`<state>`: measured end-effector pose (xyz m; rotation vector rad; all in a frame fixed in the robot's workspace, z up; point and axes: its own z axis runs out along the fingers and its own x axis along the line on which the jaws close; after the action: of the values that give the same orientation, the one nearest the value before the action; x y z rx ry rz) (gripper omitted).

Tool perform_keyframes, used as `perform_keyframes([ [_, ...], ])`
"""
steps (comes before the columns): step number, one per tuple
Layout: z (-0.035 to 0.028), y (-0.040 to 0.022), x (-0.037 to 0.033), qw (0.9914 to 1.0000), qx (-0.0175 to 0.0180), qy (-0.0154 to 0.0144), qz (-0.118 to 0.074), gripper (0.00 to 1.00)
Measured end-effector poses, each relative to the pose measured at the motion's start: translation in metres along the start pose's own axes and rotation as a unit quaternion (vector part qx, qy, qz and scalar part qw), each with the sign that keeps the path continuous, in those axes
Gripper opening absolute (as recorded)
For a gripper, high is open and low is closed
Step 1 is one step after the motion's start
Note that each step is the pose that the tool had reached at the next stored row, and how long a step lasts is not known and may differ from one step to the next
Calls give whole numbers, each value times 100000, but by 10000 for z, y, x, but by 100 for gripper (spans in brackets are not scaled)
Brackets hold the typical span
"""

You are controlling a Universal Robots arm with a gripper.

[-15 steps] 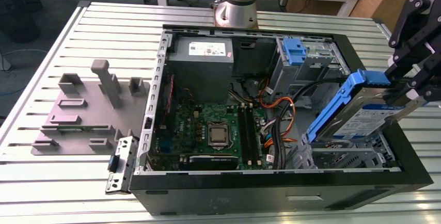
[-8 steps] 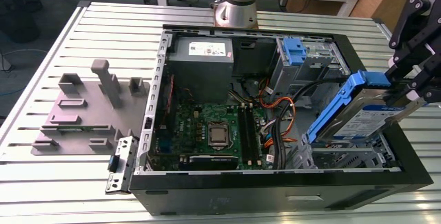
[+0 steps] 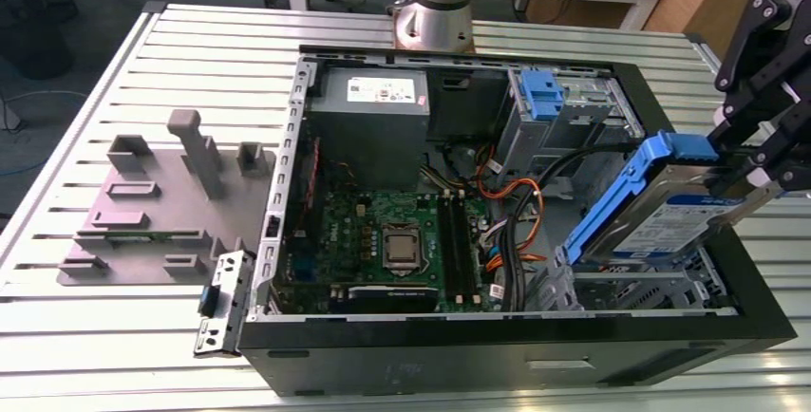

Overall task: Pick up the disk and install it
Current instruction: 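Insert the disk into the insertion slot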

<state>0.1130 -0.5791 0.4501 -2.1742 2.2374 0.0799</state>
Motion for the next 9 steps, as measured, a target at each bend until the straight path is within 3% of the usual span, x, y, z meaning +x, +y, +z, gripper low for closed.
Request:
perform_keyframes([
  [9, 11, -3, 2, 100000, -1, -6, 28, 35],
])
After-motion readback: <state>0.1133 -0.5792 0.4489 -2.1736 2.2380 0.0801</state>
